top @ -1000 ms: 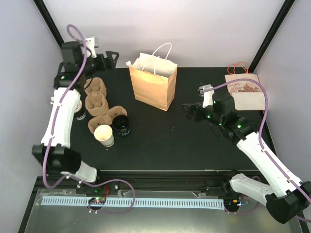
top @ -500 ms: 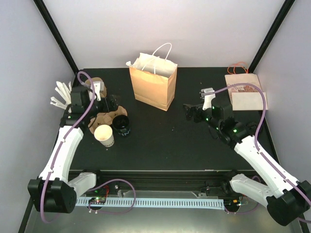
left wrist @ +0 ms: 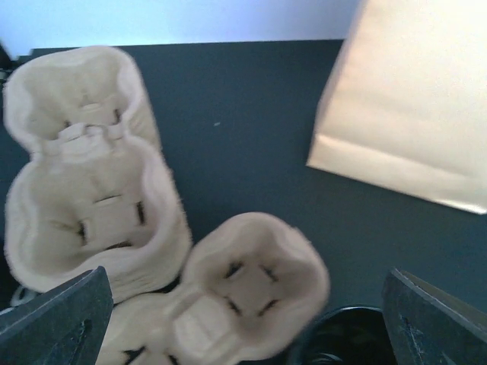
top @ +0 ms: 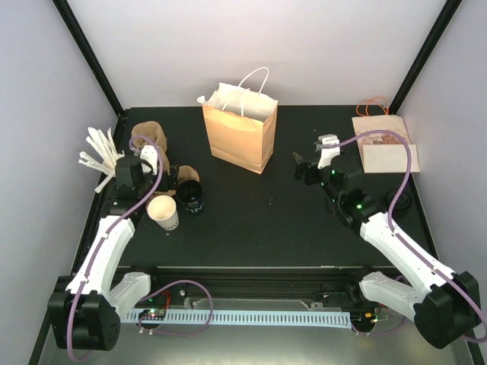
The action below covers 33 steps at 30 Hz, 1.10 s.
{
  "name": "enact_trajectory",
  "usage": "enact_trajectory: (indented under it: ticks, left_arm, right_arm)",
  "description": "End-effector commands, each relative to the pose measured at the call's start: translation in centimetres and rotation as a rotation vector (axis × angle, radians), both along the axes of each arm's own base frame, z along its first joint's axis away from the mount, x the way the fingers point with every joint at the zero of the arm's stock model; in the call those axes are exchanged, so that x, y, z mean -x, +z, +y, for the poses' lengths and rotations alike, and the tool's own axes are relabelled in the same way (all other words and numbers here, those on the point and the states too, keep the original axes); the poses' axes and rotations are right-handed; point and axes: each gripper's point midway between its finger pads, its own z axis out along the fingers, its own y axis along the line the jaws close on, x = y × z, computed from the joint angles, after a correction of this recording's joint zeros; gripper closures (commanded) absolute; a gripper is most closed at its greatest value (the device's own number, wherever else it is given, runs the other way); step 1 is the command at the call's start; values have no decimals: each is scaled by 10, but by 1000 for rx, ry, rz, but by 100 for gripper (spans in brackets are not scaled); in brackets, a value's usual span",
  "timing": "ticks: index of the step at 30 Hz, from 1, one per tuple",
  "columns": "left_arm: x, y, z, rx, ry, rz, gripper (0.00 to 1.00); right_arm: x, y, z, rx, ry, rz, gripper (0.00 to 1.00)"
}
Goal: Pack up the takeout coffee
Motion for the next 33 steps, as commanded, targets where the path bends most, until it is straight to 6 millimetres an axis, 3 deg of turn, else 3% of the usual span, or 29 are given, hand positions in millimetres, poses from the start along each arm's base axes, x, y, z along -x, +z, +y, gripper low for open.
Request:
enact_trajectory:
  ticks: [1, 4, 7, 12, 18, 23, 26, 29, 33]
  left_arm:
    - [-20, 7, 43, -161, 129, -151, 1]
    - [-29, -12, 54, -121, 175, -157, 1]
    - [-39, -26, 44, -56, 131, -177, 1]
    - [-51, -52, 40, 42, 152, -190, 1]
    - [-65, -64, 38, -24, 141, -227, 1]
    - [-71, -58, 41, -90, 150, -295, 1]
    - [-71, -62, 32, -100, 107, -290, 1]
    - [-68, -63, 31, -99, 105, -295, 1]
    - [-53, -63, 25, -99, 77, -377, 1]
  right_arm:
    - [-27, 8, -29, -42, -127, -109, 0]
    - [-39, -2, -60, -60, -195, -143, 0]
    - [-46, -21, -93, -61, -259, -158, 0]
    - [-56, -63, -117, 42, -282, -157, 0]
    - [-90, -82, -153, 10, -462, 35, 0]
    - [-85, -81, -155, -21, -437, 23, 0]
    - [-82, -78, -155, -31, -413, 5, 0]
    - [-72, -75, -143, 103, -301, -39, 0]
    - [-51, -79, -165, 91, -366, -138, 0]
